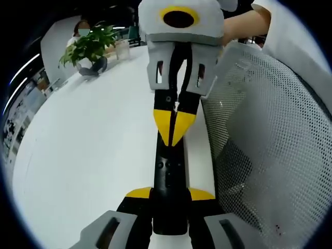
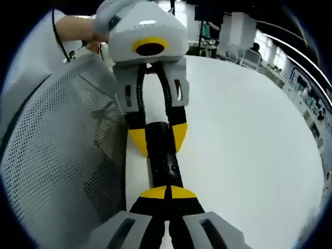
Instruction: Press the specified remote control buttons in sequence, fully releasing each button before pressing the next.
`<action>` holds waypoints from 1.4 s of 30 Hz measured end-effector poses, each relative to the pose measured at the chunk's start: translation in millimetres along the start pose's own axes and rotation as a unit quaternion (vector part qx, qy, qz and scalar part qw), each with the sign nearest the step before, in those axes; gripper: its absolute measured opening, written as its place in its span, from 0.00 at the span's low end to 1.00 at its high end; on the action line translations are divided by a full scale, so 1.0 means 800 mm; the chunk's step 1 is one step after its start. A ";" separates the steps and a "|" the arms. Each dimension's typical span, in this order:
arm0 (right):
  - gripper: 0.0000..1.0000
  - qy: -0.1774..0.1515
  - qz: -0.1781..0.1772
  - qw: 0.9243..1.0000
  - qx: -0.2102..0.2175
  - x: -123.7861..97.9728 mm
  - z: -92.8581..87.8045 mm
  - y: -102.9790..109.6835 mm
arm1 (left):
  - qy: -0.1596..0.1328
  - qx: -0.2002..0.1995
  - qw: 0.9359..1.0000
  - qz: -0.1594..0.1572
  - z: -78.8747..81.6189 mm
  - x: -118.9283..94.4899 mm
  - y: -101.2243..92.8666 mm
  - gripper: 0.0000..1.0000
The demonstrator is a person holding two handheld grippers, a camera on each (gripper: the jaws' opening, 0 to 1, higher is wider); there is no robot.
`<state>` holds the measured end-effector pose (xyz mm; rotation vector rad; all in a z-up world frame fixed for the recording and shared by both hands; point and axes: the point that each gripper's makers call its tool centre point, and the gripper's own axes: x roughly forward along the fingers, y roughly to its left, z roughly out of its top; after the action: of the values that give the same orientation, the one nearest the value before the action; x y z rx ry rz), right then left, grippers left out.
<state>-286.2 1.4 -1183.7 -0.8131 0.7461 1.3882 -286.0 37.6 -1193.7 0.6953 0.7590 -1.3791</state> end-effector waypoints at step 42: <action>0.00 -0.007 -0.053 0.998 0.025 0.011 0.017 -0.003 | -0.002 0.018 1.000 -0.020 -0.001 -0.001 0.000 0.23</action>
<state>-283.7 17.6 -1184.0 -0.7916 0.7142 1.2740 -286.1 38.9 -1193.5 0.7081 0.7511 -1.4336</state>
